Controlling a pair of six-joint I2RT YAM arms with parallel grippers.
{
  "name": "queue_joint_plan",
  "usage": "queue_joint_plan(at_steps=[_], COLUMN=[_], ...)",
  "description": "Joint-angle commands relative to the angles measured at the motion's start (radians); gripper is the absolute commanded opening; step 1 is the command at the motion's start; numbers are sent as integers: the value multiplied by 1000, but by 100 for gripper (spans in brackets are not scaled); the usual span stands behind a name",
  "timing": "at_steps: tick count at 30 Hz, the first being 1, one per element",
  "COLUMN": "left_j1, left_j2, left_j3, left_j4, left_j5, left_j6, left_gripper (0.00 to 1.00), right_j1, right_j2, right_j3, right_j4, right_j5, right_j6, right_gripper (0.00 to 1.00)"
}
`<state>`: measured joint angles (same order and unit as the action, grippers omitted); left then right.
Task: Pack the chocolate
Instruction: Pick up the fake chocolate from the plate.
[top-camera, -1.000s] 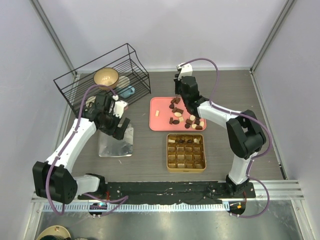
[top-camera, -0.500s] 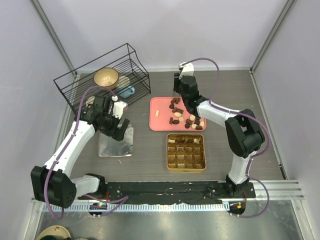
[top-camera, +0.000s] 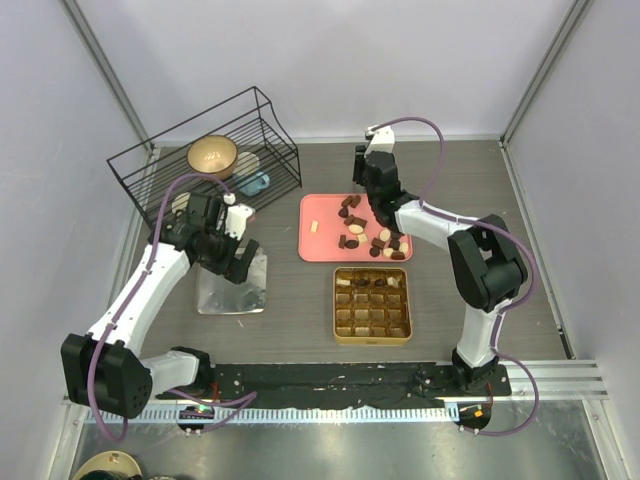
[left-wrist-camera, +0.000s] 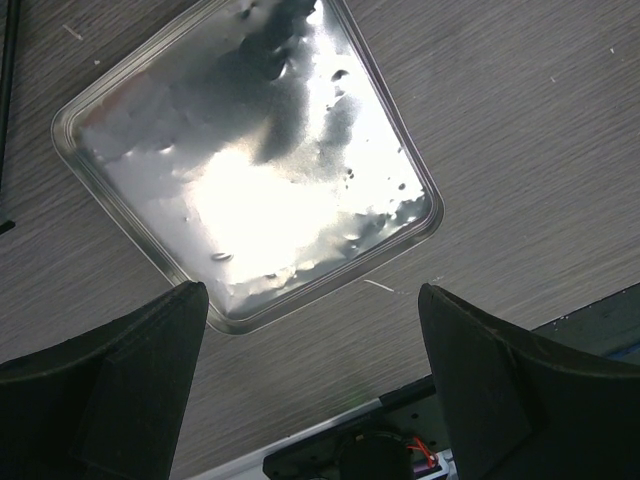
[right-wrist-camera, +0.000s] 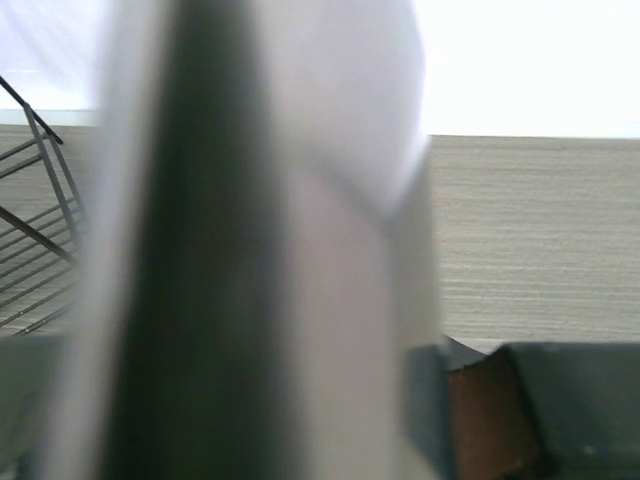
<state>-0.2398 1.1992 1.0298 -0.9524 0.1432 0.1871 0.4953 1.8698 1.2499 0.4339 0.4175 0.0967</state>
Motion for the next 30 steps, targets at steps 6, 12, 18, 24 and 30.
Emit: queue_joint_plan(at_steps=[6, 12, 18, 24, 30], left_j1=[7, 7, 7, 5, 7], left_j2=[-35, -41, -56, -73, -82], left_j3=[-11, -10, -4, 9, 13], left_j4=[27, 21, 12, -6, -13], left_j5=[16, 18, 19, 22, 36], left_j6=[14, 18, 25, 29, 26], left_gripper=[91, 90, 90, 89, 89], right_j1=[-1, -1, 2, 11, 35], right_j2=[19, 5, -17, -64, -132], right_j3=[-6, -36, -89, -148, -221], right_j4=[66, 55, 35, 25, 32], right_j5=[23, 4, -11, -2, 15], right_j6=[51, 83, 113, 132, 124], right_gripper=[43, 42, 41, 40, 39])
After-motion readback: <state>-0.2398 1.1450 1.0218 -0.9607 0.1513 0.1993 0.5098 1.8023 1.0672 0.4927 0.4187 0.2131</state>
